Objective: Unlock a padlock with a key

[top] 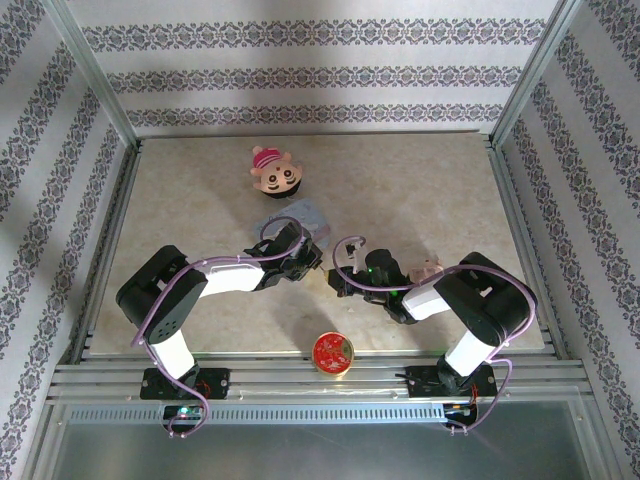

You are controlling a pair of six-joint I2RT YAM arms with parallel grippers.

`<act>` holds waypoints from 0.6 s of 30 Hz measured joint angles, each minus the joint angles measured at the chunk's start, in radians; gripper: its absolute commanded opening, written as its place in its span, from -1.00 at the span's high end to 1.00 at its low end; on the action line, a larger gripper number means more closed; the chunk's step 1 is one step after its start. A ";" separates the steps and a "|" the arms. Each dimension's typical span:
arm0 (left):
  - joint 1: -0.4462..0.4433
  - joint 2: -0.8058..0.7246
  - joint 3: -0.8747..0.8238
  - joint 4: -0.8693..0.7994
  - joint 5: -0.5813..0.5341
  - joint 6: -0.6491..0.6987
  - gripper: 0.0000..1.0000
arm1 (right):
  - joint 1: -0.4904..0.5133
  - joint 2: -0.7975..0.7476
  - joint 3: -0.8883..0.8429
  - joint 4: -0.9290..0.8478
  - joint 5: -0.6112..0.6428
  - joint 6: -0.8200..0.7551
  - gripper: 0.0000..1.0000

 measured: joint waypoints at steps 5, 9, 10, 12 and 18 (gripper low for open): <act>0.003 0.000 0.000 0.003 0.000 0.000 0.94 | 0.000 0.002 0.000 0.006 0.000 0.003 1.00; 0.003 0.000 0.000 0.004 0.000 0.000 0.95 | 0.000 0.000 0.000 0.006 0.000 0.003 1.00; 0.003 0.000 0.000 0.004 0.000 0.000 0.95 | 0.000 -0.001 -0.003 0.007 0.000 0.003 1.00; 0.003 0.000 0.000 0.004 0.001 0.000 0.95 | 0.000 -0.010 -0.020 0.005 0.003 0.003 1.00; 0.003 0.000 0.000 0.004 0.001 0.000 0.94 | -0.007 -0.013 -0.039 -0.018 0.009 0.003 1.00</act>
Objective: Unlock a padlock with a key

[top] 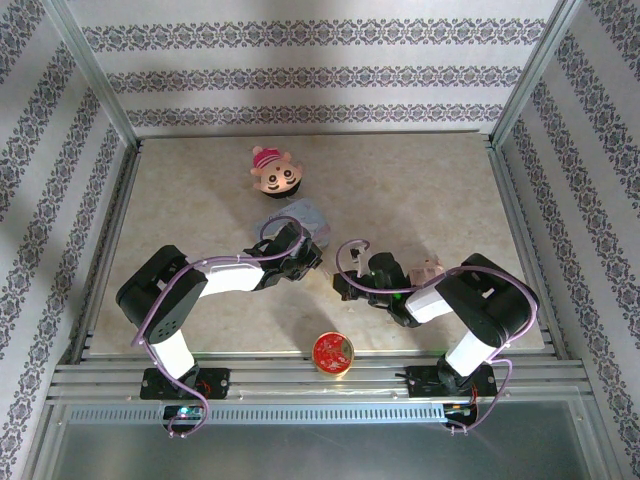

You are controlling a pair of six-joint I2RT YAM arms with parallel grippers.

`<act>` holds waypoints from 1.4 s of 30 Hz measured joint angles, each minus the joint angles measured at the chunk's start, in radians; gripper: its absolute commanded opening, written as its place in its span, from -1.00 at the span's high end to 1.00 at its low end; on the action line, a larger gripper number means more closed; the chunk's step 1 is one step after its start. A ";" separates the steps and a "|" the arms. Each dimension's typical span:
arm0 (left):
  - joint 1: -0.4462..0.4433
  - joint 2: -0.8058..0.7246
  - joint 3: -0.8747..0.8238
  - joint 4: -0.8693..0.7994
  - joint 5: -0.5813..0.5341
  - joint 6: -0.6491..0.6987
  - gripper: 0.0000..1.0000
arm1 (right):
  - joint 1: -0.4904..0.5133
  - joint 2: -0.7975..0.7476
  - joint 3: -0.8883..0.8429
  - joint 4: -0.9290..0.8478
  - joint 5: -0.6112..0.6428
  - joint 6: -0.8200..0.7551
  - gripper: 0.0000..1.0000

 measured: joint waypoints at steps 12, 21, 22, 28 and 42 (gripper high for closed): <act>0.001 0.000 0.000 0.000 0.003 0.000 0.94 | 0.001 -0.013 0.000 0.001 0.003 -0.005 1.00; 0.001 0.001 0.000 0.001 0.003 0.000 0.94 | 0.001 -0.017 0.015 -0.006 0.004 -0.008 1.00; 0.001 0.001 0.000 0.001 0.003 0.000 0.94 | 0.001 -0.017 0.021 -0.006 0.004 -0.008 1.00; 0.002 0.002 0.000 0.005 0.005 0.000 0.94 | 0.003 -0.017 0.039 -0.006 0.004 -0.008 1.00; 0.003 0.003 0.000 0.008 0.006 0.000 0.94 | 0.003 0.008 0.041 -0.006 0.007 -0.008 1.00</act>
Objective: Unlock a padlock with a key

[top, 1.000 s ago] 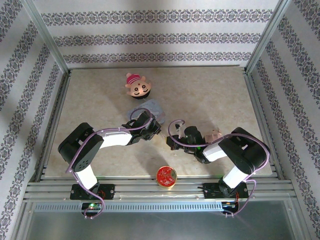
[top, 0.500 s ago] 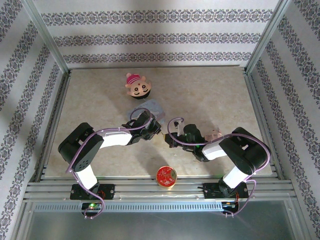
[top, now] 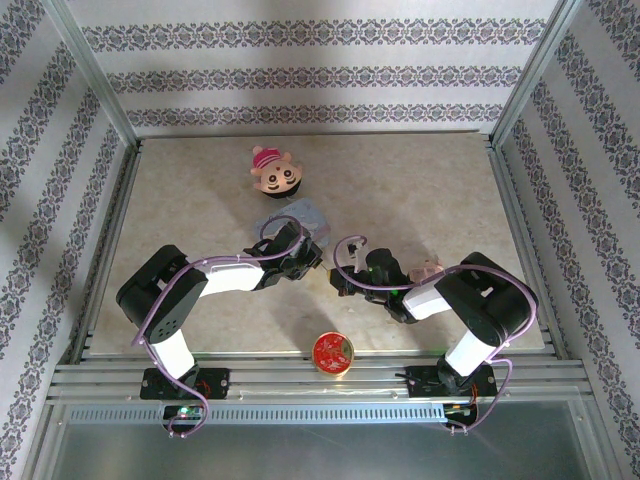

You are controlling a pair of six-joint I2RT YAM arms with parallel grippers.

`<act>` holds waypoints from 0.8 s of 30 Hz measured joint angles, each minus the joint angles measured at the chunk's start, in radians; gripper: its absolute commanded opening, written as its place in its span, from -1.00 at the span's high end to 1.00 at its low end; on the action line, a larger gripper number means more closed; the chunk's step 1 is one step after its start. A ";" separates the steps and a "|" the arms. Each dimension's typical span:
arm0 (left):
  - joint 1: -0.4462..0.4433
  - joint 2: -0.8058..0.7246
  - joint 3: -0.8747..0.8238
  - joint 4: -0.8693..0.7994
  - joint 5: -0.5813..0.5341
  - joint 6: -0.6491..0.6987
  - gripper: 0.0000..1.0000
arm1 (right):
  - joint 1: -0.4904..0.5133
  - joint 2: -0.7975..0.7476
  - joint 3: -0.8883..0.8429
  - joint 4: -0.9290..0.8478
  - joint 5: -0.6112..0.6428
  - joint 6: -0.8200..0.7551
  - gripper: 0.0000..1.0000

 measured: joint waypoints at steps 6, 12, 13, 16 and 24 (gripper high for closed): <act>0.001 0.000 0.000 0.002 0.000 0.000 0.94 | 0.000 0.001 0.010 -0.003 -0.001 0.000 1.00; 0.003 0.002 0.000 0.007 0.000 0.000 0.94 | 0.000 0.011 0.016 -0.006 -0.001 0.000 1.00; 0.003 0.002 0.000 0.007 0.000 0.000 0.94 | 0.000 0.013 0.018 -0.007 -0.001 0.000 1.00; 0.004 0.003 0.000 0.011 0.001 0.000 0.94 | 0.000 0.018 0.020 -0.007 -0.001 0.000 1.00; 0.004 0.005 0.000 0.015 0.000 0.000 0.94 | 0.000 0.031 0.026 -0.008 -0.001 0.000 1.00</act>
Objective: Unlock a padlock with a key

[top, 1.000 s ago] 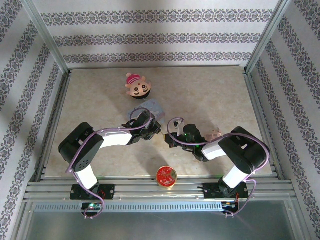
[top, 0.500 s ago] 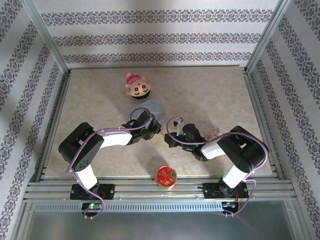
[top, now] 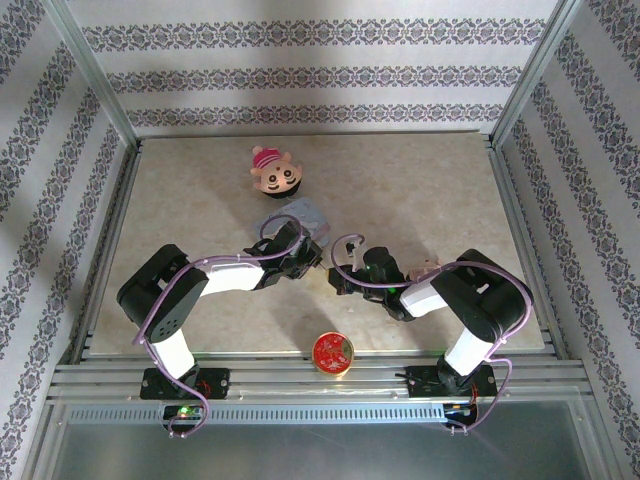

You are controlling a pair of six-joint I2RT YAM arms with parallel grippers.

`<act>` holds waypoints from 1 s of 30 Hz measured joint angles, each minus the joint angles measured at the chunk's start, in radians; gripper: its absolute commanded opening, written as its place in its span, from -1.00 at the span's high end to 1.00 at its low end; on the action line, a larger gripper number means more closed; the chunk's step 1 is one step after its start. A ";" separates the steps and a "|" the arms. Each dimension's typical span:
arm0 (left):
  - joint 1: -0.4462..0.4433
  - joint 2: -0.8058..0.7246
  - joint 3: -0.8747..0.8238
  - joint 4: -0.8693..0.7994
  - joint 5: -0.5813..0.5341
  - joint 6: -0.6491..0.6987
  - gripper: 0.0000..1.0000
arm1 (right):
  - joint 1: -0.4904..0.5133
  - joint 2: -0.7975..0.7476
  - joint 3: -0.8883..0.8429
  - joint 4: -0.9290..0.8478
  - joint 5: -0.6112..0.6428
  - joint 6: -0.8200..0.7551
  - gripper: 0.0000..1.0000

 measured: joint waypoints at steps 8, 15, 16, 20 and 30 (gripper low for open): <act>0.001 0.001 0.000 0.003 0.000 0.000 0.94 | 0.000 0.000 0.001 0.000 0.000 0.000 1.00; 0.001 0.001 0.000 0.003 0.000 0.000 0.94 | 0.000 -0.002 0.001 -0.001 0.000 0.000 1.00; 0.001 0.001 0.000 0.003 0.000 0.000 0.94 | 0.000 -0.003 0.001 -0.003 0.000 0.000 1.00; 0.001 0.001 0.000 0.003 0.000 0.000 0.94 | 0.000 -0.010 0.001 -0.009 0.000 0.000 1.00; 0.001 0.001 0.000 0.003 0.000 0.000 0.94 | 0.000 -0.010 0.003 -0.015 0.000 0.000 1.00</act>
